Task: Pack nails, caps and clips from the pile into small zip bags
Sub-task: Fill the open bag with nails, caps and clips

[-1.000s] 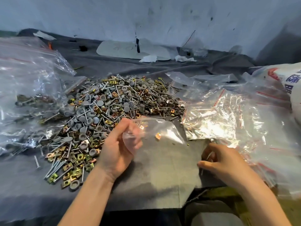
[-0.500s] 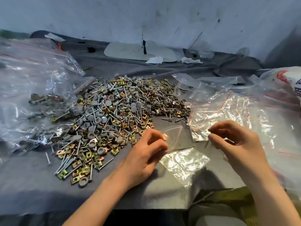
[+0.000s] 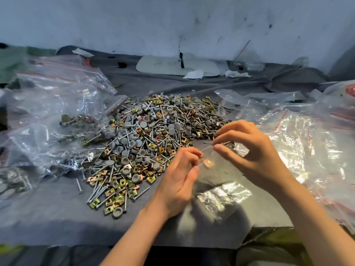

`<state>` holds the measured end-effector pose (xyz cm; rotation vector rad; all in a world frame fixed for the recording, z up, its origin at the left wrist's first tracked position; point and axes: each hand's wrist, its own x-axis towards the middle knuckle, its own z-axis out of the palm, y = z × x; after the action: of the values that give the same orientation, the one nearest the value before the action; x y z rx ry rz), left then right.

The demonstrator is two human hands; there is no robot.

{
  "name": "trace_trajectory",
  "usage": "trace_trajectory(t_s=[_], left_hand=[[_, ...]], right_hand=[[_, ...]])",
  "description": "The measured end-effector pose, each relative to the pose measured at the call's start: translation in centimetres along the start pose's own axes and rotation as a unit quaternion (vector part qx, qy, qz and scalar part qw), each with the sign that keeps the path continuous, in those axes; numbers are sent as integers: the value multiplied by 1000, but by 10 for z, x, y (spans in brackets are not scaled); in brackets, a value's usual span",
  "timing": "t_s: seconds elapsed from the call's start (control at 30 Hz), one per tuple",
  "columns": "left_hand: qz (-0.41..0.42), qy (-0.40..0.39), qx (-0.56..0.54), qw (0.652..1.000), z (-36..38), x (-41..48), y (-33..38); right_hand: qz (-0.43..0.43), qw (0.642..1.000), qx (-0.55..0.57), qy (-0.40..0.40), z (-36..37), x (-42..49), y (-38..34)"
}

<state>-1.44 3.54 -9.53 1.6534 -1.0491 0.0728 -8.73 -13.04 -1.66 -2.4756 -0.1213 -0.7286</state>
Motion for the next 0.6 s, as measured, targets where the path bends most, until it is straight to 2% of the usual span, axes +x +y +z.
trace_trajectory(t_s=[0.13,0.23,0.3,0.43,0.57,0.6], left_hand=[[-43,53,-51,996,-5,0,0],[-89,99,-118,984,-8,1,-1],[-103,125,-144,976,-9,2,-1],[-115,143,-156,971,-8,3,-3],[-134,153,-163,965,-8,3,-8],[-139,152,-166,964,-8,2,-8]], right_hand=[[87,995,14,37,-15,10,21],[180,984,11,13,-16,21,44],[211,977,-14,1,-9,27,57],[206,977,-58,-17,20,35,68],[168,972,-122,-112,52,32,77],[159,971,-143,-110,58,30,81]])
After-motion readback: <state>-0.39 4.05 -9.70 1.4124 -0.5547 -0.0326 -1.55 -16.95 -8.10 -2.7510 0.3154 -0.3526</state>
